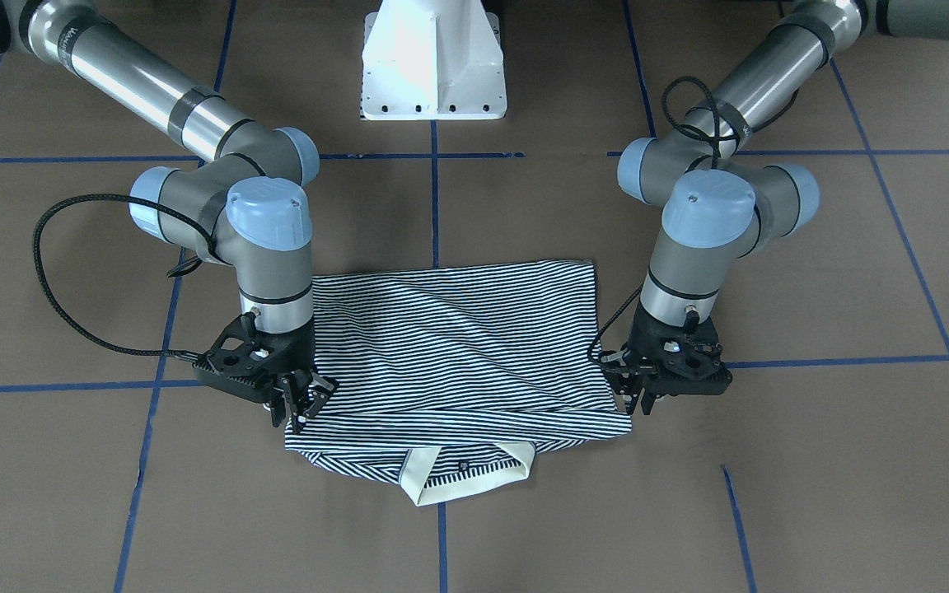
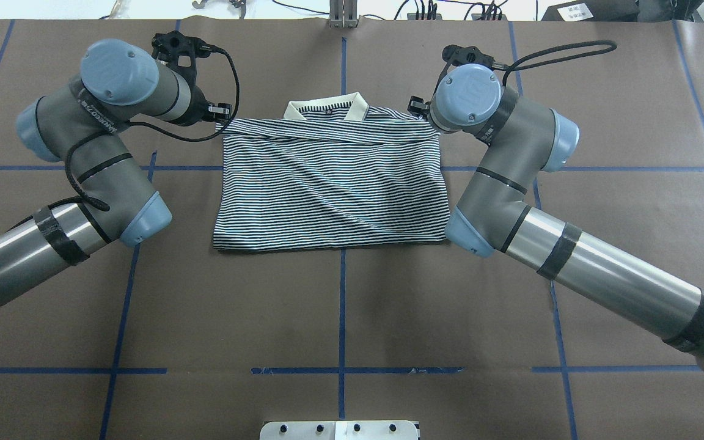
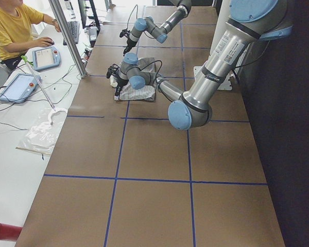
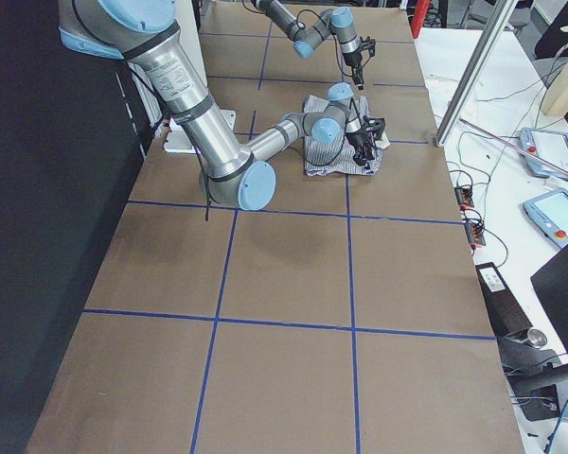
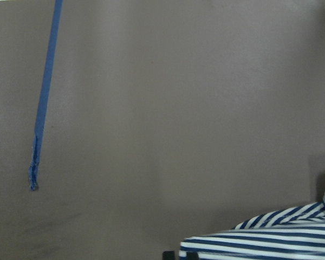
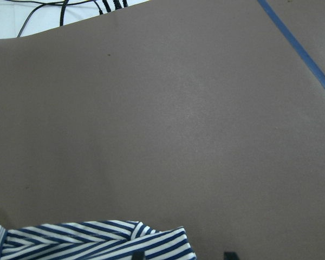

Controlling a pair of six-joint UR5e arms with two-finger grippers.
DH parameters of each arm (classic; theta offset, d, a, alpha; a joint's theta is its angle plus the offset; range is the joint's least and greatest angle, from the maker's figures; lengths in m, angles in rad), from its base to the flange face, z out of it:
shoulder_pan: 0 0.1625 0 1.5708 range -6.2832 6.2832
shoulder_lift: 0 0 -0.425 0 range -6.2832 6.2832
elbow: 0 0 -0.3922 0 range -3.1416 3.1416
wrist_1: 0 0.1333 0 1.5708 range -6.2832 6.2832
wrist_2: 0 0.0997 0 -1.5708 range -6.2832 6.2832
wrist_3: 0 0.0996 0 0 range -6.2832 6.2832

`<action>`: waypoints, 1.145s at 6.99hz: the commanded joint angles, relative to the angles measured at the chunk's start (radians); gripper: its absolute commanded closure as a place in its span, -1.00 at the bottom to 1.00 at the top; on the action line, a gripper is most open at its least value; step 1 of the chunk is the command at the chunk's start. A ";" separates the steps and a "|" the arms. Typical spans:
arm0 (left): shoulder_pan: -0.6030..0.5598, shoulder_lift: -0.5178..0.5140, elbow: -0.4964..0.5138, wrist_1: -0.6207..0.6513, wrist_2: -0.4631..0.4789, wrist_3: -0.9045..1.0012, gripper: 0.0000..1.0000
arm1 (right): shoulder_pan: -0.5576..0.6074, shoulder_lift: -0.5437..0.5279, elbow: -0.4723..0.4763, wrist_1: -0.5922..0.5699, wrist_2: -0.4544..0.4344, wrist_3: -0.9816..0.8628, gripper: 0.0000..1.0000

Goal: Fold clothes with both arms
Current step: 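Open both grippers and raise them off the folded shirt, then lower the left gripper to the folded shirt's side edge while the right arm holds back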

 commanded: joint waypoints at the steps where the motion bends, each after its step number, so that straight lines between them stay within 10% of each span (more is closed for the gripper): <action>1: 0.010 0.074 -0.119 -0.007 -0.042 0.033 -1.00 | 0.073 -0.077 0.103 0.004 0.156 -0.167 -1.00; 3: 0.139 0.256 -0.309 -0.098 -0.042 -0.134 -1.00 | 0.073 -0.129 0.183 0.004 0.164 -0.168 -1.00; 5: 0.251 0.320 -0.344 -0.103 0.013 -0.338 -0.24 | 0.073 -0.131 0.184 0.004 0.162 -0.160 -1.00; 8: 0.270 0.320 -0.332 -0.103 0.021 -0.359 -0.15 | 0.073 -0.143 0.199 0.004 0.161 -0.157 -1.00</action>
